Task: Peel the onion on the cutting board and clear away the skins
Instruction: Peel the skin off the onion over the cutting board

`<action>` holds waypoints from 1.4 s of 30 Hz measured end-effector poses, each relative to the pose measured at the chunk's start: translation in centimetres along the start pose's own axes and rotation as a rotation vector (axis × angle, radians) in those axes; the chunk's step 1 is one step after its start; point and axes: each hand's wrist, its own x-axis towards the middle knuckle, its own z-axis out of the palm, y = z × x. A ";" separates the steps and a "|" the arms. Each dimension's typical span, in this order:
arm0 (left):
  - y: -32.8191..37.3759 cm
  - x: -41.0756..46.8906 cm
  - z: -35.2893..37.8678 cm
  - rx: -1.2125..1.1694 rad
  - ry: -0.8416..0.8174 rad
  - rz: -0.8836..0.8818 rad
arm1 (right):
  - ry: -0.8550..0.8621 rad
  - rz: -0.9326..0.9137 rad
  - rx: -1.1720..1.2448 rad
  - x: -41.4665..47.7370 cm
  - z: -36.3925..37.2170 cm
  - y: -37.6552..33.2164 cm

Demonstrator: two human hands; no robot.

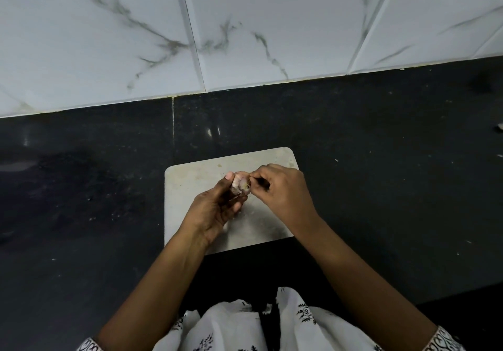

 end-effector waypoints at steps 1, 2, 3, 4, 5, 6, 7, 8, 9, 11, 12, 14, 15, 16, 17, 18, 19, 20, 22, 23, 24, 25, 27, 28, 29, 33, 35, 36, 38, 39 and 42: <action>0.0 0.0 0.0 -0.001 -0.005 -0.006 | 0.001 -0.001 0.009 0.0 0.0 0.1; -0.1 0.0 -0.1 -0.001 -0.014 -0.014 | -0.003 0.000 0.019 0.0 0.0 0.1; -0.1 -0.1 -0.2 0.000 -0.025 -0.025 | -0.008 -0.003 0.030 0.0 -0.1 0.3; -0.1 -0.2 -0.2 0.000 -0.037 -0.037 | -0.019 0.006 0.048 0.1 -0.3 0.3; -0.1 -0.3 -0.2 -0.005 -0.050 -0.049 | -0.036 0.041 0.104 0.3 -0.4 0.5; -0.1 -0.4 -0.2 -0.020 -0.063 -0.060 | -0.074 0.134 0.222 0.6 -0.5 0.8; 0.0 -0.5 -0.2 -0.049 -0.073 -0.075 | -0.123 0.282 0.399 0.9 -0.7 0.9; 0.0 -0.5 -0.1 -0.085 -0.081 -0.098 | -0.175 0.427 0.589 1.2 -0.8 0.9; 0.2 -0.5 0.0 -0.115 -0.087 -0.124 | -0.200 0.521 0.741 1.4 -1.0 0.9; 0.4 -0.3 0.0 -0.125 -0.088 -0.175 | -0.213 0.523 0.798 1.4 -1.2 0.8; 0.5 -0.2 0.0 -0.121 -0.087 -0.194 | -0.227 0.470 0.768 1.4 -1.4 0.6; 0.7 -0.1 -0.1 -0.115 -0.086 -0.213 | -0.290 0.324 0.683 1.1 -2.0 0.5; 0.8 -0.1 -0.1 -0.102 -0.080 -0.209 | -0.338 0.261 0.640 1.1 -2.3 0.6; 0.9 0.0 -0.1 -0.082 -0.068 -0.199 | -0.386 0.211 0.592 1.0 -2.4 0.7; 1.0 0.0 -0.2 -0.058 -0.055 -0.187 | -0.423 0.172 0.540 1.1 -2.5 0.7; 1.1 -0.1 -0.2 -0.034 -0.045 -0.174 | -0.444 0.141 0.489 1.1 -2.5 0.7; 1.3 -0.1 -0.1 -0.013 -0.039 -0.164 | -0.451 0.110 0.450 1.2 -2.4 0.7; 1.4 -0.2 -0.1 0.007 -0.033 -0.153 | -0.449 0.081 0.419 1.3 -2.3 0.7; 1.6 -0.3 0.0 0.071 -0.015 -0.120 | -0.442 0.029 0.381 1.5 -2.2 0.6; 1.7 -0.4 0.1 0.118 -0.004 -0.101 | -0.446 0.011 0.364 1.6 -2.1 0.6; 1.7 -0.5 0.2 0.168 0.007 -0.084 | -0.452 -0.004 0.348 1.7 -2.1 0.6; 1.8 -0.5 0.2 0.214 0.016 -0.069 | -0.458 -0.013 0.336 1.8 -2.2 0.6; 1.9 -0.7 0.2 0.284 0.023 -0.039 | -0.454 -0.020 0.327 1.7 -2.2 0.6; 2.0 -0.8 0.1 0.307 0.018 -0.025 | -0.442 -0.020 0.323 1.7 -2.2 0.7; 2.1 -0.8 0.1 0.322 0.010 -0.017 | -0.428 -0.022 0.316 1.5 -2.1 0.7; 2.6 -1.1 0.1 0.338 -0.032 -0.022 | -0.356 -0.046 0.308 0.9 -1.8 0.8; 2.8 -1.2 0.1 0.351 -0.047 -0.024 | -0.332 -0.037 0.322 0.9 -1.9 0.7; 2.9 -1.2 0.1 0.356 -0.053 -0.024 | -0.331 -0.033 0.327 0.9 -2.0 0.6; 3.1 -1.3 0.1 0.361 -0.066 -0.025 | -0.349 -0.041 0.321 1.0 -2.1 0.5; 3.2 -1.4 0.1 0.362 -0.068 -0.023 | -0.357 -0.052 0.309 1.0 -2.1 0.5; 3.3 -1.6 0.3 0.358 -0.047 -0.007 | -0.358 -0.061 0.289 1.1 -1.8 0.6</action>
